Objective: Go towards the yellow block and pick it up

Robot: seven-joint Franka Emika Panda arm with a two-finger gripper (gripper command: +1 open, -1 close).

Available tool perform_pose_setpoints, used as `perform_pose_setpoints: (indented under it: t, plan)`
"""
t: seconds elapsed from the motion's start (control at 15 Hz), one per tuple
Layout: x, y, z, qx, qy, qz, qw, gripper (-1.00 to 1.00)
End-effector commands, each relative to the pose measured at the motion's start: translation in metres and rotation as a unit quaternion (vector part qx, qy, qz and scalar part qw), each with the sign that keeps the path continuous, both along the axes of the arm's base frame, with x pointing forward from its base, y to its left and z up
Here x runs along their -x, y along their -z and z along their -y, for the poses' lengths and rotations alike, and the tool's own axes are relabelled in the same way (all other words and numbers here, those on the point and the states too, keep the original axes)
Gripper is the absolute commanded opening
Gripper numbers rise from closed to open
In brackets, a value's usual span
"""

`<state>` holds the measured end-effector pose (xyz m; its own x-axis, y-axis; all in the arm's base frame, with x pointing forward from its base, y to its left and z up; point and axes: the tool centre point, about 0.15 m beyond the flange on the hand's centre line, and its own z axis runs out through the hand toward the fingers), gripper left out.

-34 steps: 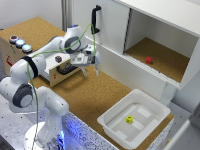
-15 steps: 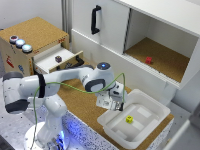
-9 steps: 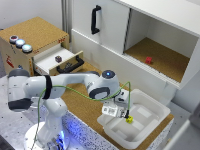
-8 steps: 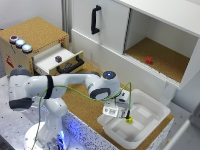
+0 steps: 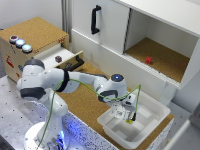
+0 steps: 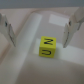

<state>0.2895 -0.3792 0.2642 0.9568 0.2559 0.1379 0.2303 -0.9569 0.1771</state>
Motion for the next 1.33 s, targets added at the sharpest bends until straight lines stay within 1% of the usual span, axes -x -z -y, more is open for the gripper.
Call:
perform_pose_setpoints:
  t: [0.0,0.2,0.27,0.33,0.47,0.6,0.67,0.73,0.87,1.0,1.07,1.2,1.27]
  plan:
    - [-0.035,0.040,0.044,-0.088,-0.011,-0.023,0.996,1.00]
    - [-0.044,0.049,0.047,-0.091,-0.024,-0.037,0.995,1.00]
    - [-0.048,0.051,0.043,-0.085,-0.037,-0.039,0.995,1.00]
    - [-0.051,0.053,0.041,-0.085,-0.038,-0.039,0.995,1.00]
    - [-0.057,0.057,0.039,-0.091,-0.034,-0.036,0.995,1.00]
    - [-0.061,0.056,0.038,-0.092,-0.033,-0.029,0.995,1.00]
    - [-0.061,0.056,0.038,-0.088,-0.032,-0.024,0.995,1.00]
    - [-0.060,0.055,0.040,-0.082,-0.024,-0.021,0.996,-1.00]
    - [-0.053,0.051,0.041,-0.081,-0.013,-0.015,0.997,-1.00]
    - [-0.037,0.042,0.040,-0.077,0.006,-0.005,0.997,-1.00]
    - [-0.031,0.040,0.038,-0.076,0.007,-0.004,0.997,-1.00]
    - [-0.020,0.035,0.033,-0.081,0.012,0.003,0.997,-1.00]
    - [-0.017,0.031,0.027,-0.075,0.007,0.004,0.997,-1.00]
